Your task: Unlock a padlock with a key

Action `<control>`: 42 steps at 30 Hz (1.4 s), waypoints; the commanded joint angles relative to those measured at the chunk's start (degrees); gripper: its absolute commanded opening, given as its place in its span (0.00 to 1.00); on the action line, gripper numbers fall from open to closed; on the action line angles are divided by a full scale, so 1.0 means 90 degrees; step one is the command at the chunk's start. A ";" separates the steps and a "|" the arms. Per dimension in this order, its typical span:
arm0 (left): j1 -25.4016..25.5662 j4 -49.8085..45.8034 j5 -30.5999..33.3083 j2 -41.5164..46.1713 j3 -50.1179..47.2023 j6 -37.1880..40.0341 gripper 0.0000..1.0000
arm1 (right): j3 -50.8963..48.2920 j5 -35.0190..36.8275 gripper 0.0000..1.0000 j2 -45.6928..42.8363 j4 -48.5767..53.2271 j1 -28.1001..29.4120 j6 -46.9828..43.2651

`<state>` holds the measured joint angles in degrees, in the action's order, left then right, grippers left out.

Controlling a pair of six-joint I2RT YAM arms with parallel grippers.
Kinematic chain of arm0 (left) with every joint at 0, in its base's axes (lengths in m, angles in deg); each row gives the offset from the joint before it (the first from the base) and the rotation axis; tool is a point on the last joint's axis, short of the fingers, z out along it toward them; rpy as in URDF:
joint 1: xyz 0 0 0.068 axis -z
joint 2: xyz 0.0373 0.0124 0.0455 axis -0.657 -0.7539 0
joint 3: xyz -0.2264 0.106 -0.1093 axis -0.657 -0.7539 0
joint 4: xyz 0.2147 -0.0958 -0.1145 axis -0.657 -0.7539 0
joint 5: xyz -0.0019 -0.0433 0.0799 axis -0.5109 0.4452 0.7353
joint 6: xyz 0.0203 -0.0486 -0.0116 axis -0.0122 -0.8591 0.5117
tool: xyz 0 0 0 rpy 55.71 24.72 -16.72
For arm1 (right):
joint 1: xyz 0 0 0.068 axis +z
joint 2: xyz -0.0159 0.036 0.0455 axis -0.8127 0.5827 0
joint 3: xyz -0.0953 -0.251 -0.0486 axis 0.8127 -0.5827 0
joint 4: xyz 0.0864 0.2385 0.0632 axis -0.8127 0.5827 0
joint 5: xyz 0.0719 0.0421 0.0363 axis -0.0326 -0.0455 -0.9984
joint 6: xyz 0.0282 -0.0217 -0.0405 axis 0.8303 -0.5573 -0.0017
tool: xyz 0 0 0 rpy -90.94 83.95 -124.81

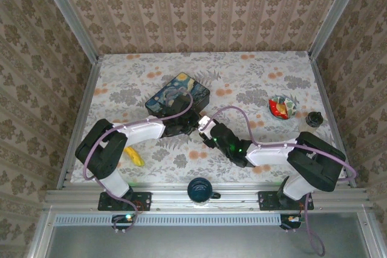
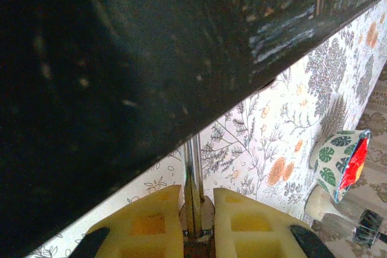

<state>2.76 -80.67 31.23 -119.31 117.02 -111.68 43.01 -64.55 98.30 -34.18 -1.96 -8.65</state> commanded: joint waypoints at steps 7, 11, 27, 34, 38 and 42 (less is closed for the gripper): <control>0.0019 0.0061 -0.0519 -0.0077 0.0270 -0.0093 0.00 | 0.0358 0.0218 0.41 0.0507 -0.0109 -0.0018 -0.0370; 0.0022 -0.0003 -0.0539 -0.0020 0.0263 -0.0052 0.00 | 0.0358 0.0196 0.39 0.0549 -0.0149 -0.0160 -0.0286; 0.0047 -0.0001 -0.0792 -0.0131 0.0310 -0.0022 0.00 | 0.0582 -0.0304 0.06 0.0607 -0.0207 -0.0396 -0.0061; 0.0042 0.0203 -0.0832 -0.0125 0.0201 -0.0093 0.00 | 0.0947 -0.2134 0.00 0.0162 0.0927 -0.1184 0.1223; 0.0058 0.0375 -0.0871 -0.0174 0.0171 -0.0127 0.00 | 0.1295 -0.3055 0.00 0.0319 0.1604 -0.1615 0.2123; 0.0087 0.0467 -0.0861 -0.0194 0.0151 -0.0160 0.00 | 0.1291 -0.4243 0.00 0.0637 0.1363 -0.2119 0.3153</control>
<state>1.78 -77.46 29.46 -121.24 118.25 -114.90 52.67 -94.86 101.84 -20.39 -16.82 7.20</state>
